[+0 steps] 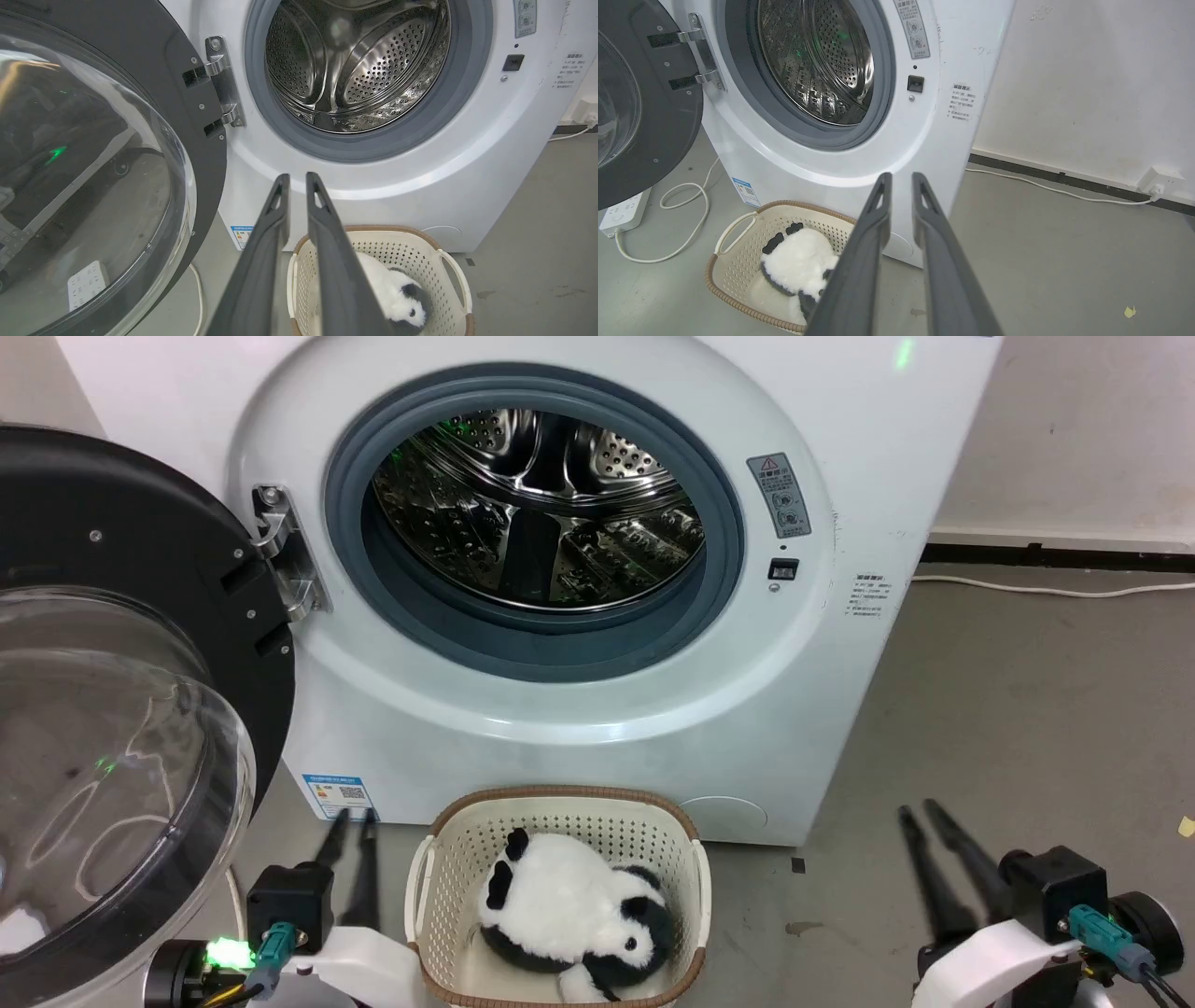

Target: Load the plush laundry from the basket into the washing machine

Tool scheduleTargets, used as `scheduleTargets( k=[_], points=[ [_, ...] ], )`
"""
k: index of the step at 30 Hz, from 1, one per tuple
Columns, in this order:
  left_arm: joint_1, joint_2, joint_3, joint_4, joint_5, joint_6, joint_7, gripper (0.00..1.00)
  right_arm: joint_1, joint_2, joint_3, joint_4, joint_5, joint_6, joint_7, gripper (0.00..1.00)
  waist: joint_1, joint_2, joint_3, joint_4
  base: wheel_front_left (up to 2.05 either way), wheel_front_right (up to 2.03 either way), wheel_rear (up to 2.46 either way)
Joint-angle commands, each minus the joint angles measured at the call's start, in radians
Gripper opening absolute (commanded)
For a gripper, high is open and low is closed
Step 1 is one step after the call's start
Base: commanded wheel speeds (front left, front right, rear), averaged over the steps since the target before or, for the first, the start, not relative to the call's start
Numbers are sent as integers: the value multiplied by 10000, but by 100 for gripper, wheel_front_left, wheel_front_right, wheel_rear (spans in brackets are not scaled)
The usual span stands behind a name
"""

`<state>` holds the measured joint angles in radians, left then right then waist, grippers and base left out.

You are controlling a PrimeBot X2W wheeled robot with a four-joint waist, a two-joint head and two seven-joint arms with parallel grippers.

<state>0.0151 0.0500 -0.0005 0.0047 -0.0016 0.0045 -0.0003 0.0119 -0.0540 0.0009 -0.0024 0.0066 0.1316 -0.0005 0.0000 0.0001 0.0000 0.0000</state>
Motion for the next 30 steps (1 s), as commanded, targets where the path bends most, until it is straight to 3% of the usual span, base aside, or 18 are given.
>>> scheduleTargets(
  k=[1,17,30],
  points=[
    [0,2,4,2,-2,0,0,100,0,0,4,0,2,0,0,100,0,-1,0,0,0,0,0],
    [-33,0,-326,71,-221,105,-295,100,32,4,-147,29,359,-1,-295,100,0,-1,108,-82,0,0,0],
    [-501,26,-645,745,-214,70,-567,100,-204,8,-171,45,710,-2,-567,100,0,-1,867,-505,0,0,0]
  ],
)
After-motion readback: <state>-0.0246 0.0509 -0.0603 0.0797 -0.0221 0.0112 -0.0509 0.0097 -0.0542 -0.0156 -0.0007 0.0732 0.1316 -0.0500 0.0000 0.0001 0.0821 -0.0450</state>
